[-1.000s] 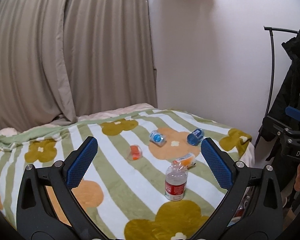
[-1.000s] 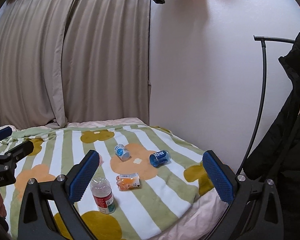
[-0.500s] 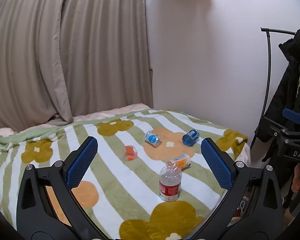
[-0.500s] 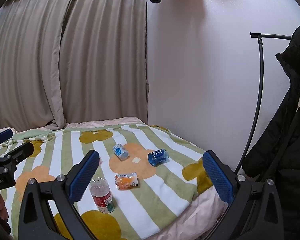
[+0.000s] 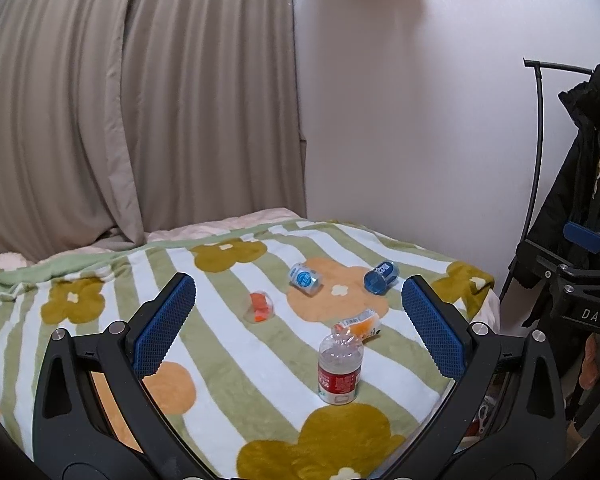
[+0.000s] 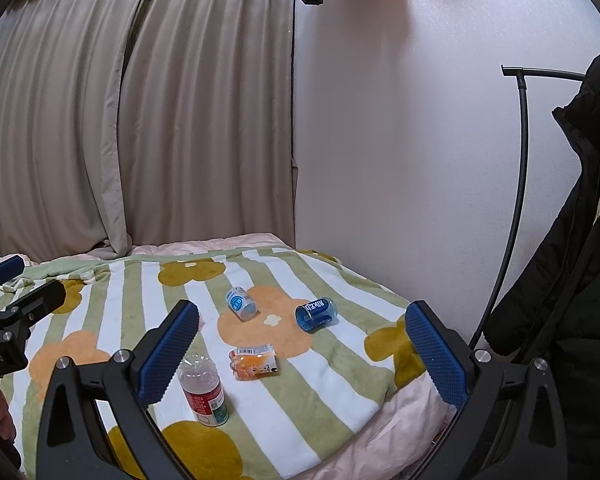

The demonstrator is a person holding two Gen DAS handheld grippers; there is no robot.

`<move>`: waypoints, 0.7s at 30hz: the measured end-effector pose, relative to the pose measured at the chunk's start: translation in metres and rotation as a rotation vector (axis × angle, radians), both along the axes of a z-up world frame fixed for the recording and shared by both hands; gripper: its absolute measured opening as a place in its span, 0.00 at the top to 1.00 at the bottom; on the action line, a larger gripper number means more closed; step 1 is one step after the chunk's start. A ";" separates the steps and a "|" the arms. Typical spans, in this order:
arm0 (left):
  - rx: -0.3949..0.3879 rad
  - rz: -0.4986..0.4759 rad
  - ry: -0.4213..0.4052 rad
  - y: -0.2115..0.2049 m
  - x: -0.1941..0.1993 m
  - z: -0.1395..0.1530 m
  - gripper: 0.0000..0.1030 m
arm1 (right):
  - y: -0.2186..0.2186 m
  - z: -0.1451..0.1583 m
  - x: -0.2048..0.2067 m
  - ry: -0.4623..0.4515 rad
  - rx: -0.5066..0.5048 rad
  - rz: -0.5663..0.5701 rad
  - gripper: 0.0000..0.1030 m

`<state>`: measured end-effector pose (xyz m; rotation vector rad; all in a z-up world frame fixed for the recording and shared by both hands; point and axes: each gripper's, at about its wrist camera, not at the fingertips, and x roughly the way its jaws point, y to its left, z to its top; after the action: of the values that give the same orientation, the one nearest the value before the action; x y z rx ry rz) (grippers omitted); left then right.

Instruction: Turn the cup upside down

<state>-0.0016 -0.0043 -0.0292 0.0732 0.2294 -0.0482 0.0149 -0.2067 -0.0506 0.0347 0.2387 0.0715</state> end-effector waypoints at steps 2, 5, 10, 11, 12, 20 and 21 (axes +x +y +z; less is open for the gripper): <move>0.002 0.002 -0.001 0.000 0.000 0.000 0.00 | -0.001 -0.001 -0.001 0.002 0.001 -0.001 0.00; 0.000 0.002 -0.002 -0.001 0.001 0.000 0.00 | -0.002 -0.001 -0.001 0.001 0.000 -0.003 0.00; 0.002 0.000 -0.001 -0.005 0.003 0.000 0.00 | -0.003 -0.001 0.000 -0.001 0.003 -0.004 0.00; 0.001 -0.001 -0.001 -0.004 0.003 0.000 0.00 | -0.003 -0.001 -0.001 -0.001 0.003 -0.005 0.00; -0.001 -0.003 0.000 -0.005 0.003 0.000 0.00 | -0.003 -0.001 0.000 -0.001 0.003 -0.005 0.00; -0.002 -0.005 0.000 -0.007 0.004 0.000 0.00 | -0.003 -0.001 0.000 -0.001 0.004 -0.004 0.00; -0.002 -0.004 0.000 -0.007 0.004 0.000 0.00 | -0.004 -0.001 0.000 -0.001 0.004 -0.004 0.00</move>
<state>0.0027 -0.0115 -0.0289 0.0717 0.2290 -0.0526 0.0151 -0.2103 -0.0516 0.0389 0.2378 0.0679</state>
